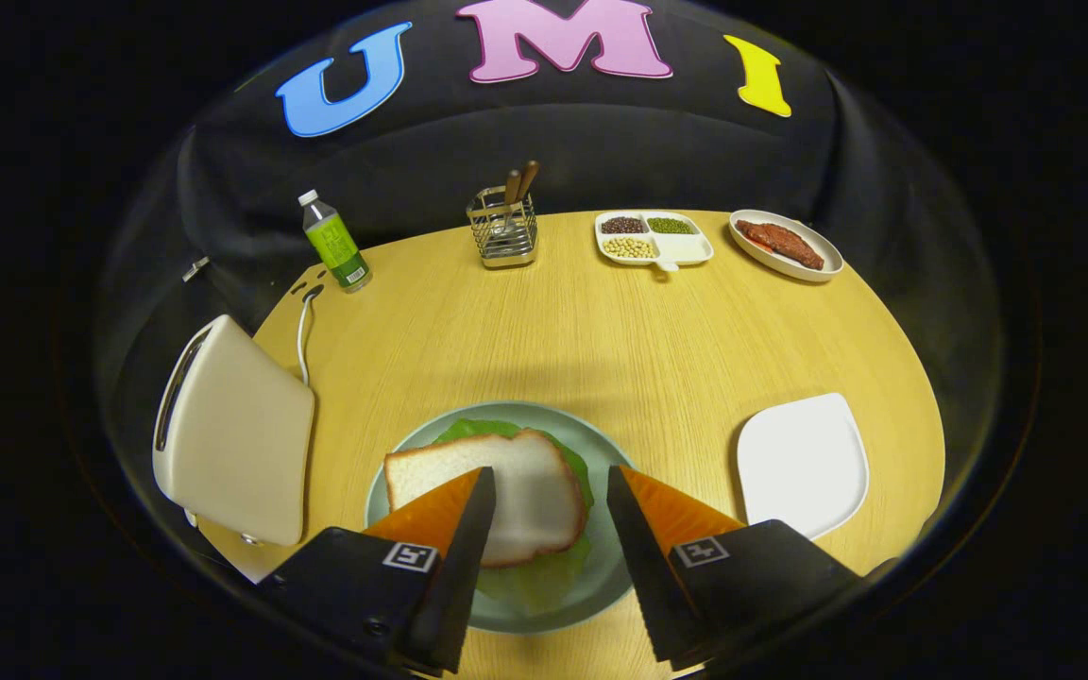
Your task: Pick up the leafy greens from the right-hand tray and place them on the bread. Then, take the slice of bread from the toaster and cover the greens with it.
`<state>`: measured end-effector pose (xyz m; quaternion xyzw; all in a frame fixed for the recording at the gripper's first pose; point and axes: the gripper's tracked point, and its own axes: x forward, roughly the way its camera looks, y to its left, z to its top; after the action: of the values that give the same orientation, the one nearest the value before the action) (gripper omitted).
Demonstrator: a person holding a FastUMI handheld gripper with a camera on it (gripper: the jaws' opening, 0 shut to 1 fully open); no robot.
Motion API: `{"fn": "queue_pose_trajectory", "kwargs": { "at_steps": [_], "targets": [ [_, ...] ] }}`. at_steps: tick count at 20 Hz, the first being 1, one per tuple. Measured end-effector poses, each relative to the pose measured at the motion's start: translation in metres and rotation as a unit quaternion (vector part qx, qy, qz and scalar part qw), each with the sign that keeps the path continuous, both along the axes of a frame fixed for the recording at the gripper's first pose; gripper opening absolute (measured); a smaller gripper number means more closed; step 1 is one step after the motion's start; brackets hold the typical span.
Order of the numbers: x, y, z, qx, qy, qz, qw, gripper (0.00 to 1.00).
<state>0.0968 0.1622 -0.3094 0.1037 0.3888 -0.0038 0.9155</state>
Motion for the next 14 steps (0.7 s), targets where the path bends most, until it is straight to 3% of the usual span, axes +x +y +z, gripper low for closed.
{"fn": "queue_pose_trajectory", "kwargs": {
  "at_steps": [3,9,14],
  "targets": [
    [0.000,-0.015,0.018,-0.006,-0.024,-0.013,1.000,1.00],
    [-0.005,-0.051,0.096,-0.036,-0.099,-0.027,0.994,0.99],
    [-0.016,-0.102,0.198,-0.084,-0.202,-0.039,0.975,0.99]
  ]
}}
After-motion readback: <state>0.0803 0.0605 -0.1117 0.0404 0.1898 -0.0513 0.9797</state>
